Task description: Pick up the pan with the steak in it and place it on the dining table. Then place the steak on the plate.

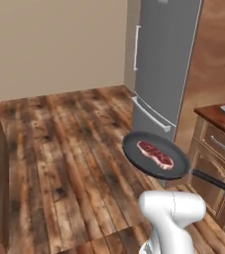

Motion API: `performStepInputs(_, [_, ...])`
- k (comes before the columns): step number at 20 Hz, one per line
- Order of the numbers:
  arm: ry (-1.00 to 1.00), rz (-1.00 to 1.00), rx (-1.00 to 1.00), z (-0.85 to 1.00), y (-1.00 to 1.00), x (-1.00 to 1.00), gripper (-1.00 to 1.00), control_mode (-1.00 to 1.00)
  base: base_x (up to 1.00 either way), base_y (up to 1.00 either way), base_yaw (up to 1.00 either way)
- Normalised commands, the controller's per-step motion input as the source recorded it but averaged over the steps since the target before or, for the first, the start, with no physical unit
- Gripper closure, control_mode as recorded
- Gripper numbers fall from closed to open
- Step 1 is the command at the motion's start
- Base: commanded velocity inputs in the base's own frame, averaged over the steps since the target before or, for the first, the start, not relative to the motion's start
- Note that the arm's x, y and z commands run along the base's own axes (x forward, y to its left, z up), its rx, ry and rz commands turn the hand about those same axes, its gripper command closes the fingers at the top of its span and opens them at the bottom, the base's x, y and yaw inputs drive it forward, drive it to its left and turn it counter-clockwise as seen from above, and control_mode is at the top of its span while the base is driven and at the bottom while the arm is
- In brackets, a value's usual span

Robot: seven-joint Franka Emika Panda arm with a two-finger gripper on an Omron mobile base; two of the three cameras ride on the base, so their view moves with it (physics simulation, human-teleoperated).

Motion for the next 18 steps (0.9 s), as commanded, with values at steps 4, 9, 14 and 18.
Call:
performStepInputs(4, [0.0, 0.0, 0.0, 0.0, 0.0, 0.0, 1.0, 1.0, 1.0, -0.04, -0.04])
performStepInputs(9, [0.0, 0.0, 0.0, 0.0, 0.0, 0.0, 1.0, 1.0, 1.0, -0.01, -0.05])
performStepInputs(14, [0.0, 0.0, 0.0, 0.0, 0.0, 0.0, 1.0, 1.0, 1.0, 0.0, -0.04])
performStepInputs(18, [0.0, 0.0, 0.0, 0.0, 0.0, 0.0, 1.0, 1.0, 1.0, 0.0, -0.03])
